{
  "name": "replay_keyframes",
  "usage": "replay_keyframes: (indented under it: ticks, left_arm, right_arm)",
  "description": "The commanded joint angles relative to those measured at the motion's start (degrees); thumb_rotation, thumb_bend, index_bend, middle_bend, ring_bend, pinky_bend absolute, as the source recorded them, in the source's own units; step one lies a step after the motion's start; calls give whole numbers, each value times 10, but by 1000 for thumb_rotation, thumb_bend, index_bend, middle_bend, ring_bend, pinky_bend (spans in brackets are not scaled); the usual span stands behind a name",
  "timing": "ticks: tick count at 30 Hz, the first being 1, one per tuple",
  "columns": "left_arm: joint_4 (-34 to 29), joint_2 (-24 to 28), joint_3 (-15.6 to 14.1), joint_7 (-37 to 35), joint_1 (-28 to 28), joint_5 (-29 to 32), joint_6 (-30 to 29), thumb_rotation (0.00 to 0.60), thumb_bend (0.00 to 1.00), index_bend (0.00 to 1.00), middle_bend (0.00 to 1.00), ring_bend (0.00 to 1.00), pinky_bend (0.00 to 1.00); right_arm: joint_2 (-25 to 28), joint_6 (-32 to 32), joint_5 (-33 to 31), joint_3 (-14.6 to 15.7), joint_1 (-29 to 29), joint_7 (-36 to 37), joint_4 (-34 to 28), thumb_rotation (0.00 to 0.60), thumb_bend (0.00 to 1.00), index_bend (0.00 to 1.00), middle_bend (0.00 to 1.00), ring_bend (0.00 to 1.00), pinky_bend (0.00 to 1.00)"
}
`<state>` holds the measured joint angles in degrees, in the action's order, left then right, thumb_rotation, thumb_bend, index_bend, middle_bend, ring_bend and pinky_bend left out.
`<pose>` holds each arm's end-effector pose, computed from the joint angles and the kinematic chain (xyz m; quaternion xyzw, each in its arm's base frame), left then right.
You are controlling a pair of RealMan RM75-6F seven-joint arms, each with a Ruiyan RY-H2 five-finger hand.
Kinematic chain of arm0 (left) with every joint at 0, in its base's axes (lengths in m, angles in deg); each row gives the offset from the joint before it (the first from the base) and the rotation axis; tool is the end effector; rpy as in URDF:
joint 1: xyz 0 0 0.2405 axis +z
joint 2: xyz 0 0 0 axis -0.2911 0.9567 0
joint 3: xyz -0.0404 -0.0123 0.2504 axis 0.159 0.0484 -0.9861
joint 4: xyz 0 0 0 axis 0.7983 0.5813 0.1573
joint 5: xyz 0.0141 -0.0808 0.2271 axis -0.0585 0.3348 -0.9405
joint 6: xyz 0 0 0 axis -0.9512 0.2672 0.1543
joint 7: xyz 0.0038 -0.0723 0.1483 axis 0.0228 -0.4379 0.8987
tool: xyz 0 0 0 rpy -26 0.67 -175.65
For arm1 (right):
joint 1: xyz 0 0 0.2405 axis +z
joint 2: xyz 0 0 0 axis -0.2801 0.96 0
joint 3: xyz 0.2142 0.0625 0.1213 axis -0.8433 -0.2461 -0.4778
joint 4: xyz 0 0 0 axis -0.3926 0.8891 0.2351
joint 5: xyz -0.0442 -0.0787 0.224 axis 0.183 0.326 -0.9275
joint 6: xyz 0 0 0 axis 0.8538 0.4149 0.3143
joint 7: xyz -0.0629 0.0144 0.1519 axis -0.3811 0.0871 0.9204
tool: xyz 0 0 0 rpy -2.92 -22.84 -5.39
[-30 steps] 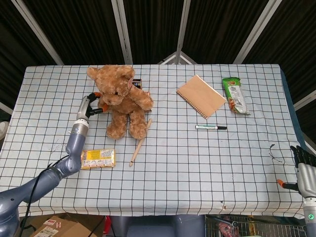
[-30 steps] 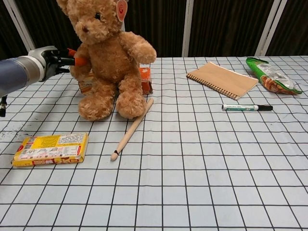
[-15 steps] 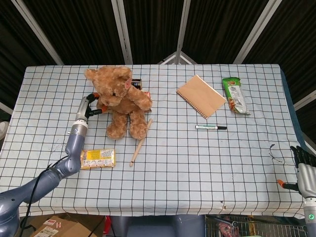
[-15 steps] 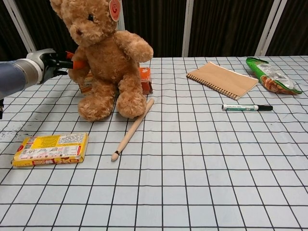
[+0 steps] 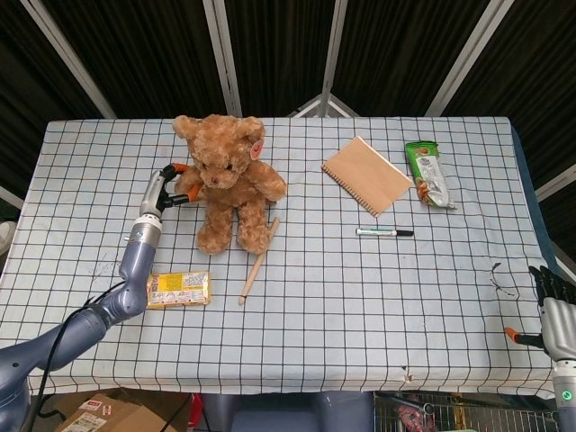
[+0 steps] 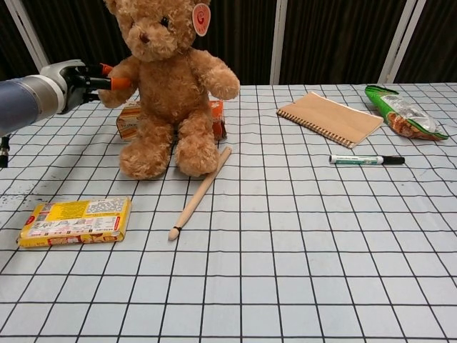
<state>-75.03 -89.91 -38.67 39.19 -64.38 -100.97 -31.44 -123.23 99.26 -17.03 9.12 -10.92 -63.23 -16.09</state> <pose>-0.1838 0.4985 -0.0237 -0.3255 -0.7096 -0.5395 0.3153 -0.3727 -0.2124 0.1370 0.5212 -0.4924 0.2839 0.6367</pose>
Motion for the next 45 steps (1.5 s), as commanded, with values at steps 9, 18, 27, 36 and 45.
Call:
replay_keyframes:
  ticks: [9,18,27,36,45]
  left_arm:
    - [-27,23,-9,-40,10,-60,15,600,439,356,249,0,0]
    - [-71,62,-14,-117,38,-116,34,600,440,302,142,0,0]
    - [-163,157,-40,-185,114,-205,-7,600,431,238,8,0,0]
    - [-332,321,-147,-5,273,-271,-166,600,434,216,0,0,0]
    - [-418,306,-243,388,445,-291,-507,600,458,165,6,0,0]
  right_arm:
    - [2,-5,-2,1,1,4,-1,600,125,0,0,0,0]
    - [3,-7,0,1,1,7,0,600,126,0,0,0,0]
    - [6,-6,6,2,1,12,-6,600,125,0,0,0,0]
    - [11,6,21,4,-3,19,-15,600,126,0,0,0,0]
    - [15,50,64,12,-16,14,-33,600,125,0,0,0,0]
